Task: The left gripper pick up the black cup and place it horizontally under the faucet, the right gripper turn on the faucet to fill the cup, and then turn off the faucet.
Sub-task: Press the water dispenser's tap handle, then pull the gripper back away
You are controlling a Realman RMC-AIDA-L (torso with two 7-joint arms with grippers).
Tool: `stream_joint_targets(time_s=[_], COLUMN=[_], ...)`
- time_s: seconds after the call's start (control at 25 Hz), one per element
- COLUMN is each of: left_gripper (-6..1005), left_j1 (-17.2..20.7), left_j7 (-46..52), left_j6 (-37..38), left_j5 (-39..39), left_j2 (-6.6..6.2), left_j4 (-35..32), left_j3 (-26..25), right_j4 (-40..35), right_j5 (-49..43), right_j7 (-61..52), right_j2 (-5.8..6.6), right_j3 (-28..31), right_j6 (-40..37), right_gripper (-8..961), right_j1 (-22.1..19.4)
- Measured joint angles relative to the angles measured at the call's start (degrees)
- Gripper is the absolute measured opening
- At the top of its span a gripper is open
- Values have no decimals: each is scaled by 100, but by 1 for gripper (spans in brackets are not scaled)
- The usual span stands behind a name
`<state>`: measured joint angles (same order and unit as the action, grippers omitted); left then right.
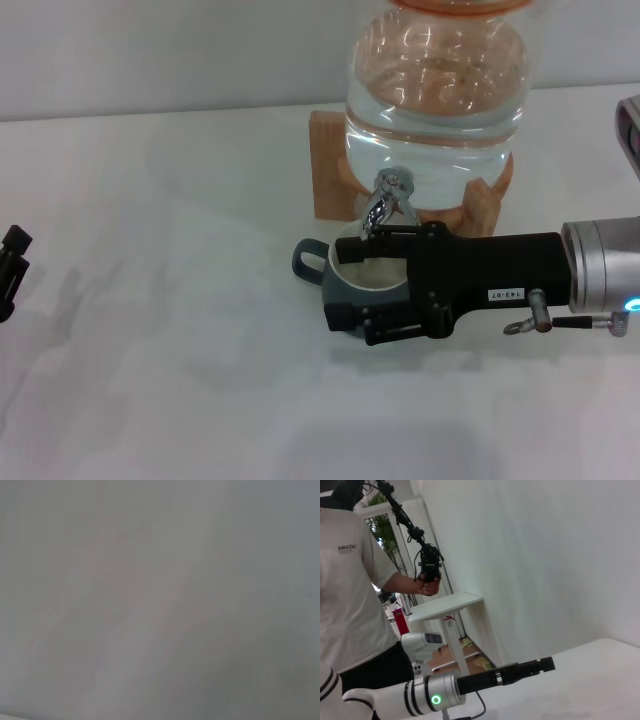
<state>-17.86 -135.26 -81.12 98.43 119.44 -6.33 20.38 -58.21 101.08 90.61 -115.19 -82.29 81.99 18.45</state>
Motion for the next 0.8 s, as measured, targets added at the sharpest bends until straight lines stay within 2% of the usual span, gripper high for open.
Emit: stream_joint_targets(time_s=[0.32, 0.8], left_gripper=[463, 464], left_j1=[-17, -6], left_j7=[0, 0], left_j6=[0, -1], left_j5=[0, 0], left_j2=[0, 0], left_j4=[0, 0], left_j3=[8, 1], right_j4=[25, 183], right_j5=[-40, -227], right_j7=[25, 58], right_j2=[23, 40], right_j3=[65, 578], right_j6=[-52, -34], right_gripper=[839, 839], right_j1=[-29, -86])
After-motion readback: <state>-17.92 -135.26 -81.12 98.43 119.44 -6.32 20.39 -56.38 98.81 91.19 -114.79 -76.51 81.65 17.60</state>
